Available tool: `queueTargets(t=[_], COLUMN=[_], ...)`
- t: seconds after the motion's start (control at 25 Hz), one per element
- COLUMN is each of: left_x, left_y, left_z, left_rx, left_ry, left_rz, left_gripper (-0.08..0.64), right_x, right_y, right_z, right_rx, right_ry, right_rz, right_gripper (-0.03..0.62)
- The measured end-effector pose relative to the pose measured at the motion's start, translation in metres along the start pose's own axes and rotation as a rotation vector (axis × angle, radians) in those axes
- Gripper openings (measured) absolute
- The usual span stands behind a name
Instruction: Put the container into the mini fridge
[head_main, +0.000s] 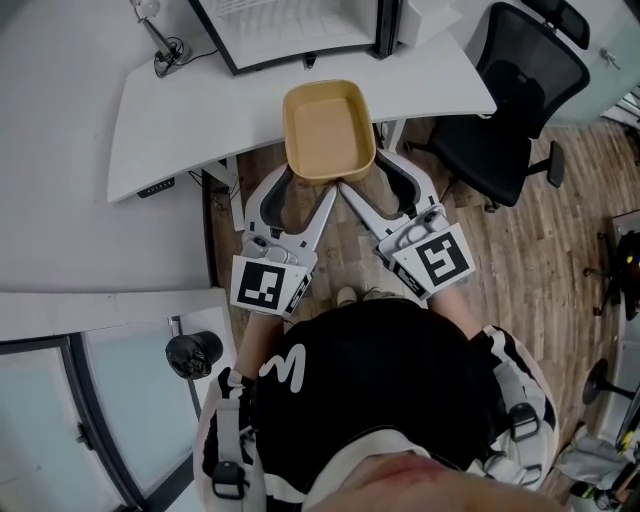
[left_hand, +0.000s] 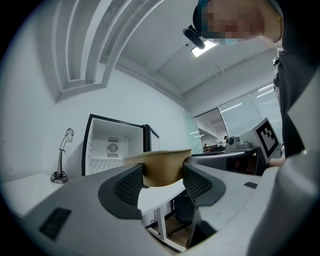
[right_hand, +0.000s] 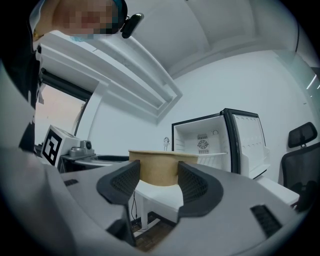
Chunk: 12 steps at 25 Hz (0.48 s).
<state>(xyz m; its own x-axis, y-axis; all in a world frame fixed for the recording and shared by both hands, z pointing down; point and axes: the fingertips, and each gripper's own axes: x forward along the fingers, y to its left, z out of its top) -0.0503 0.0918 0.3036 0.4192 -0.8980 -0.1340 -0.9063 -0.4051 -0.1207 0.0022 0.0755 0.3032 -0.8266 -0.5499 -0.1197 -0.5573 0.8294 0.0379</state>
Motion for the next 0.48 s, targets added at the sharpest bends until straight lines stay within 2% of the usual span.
queueTargets(t=[0.48], left_x=[-0.002], left_y=[0.009], left_z=[-0.002], left_rx=[-0.006], left_ry=[-0.005], left_rz=[-0.017], left_gripper=[0.250], right_x=[0.007], right_y=[0.003], right_z=[-0.002], right_rx=[0.001], right_ry=[-0.015], right_rz=[-0.021], right_gripper=[0.249])
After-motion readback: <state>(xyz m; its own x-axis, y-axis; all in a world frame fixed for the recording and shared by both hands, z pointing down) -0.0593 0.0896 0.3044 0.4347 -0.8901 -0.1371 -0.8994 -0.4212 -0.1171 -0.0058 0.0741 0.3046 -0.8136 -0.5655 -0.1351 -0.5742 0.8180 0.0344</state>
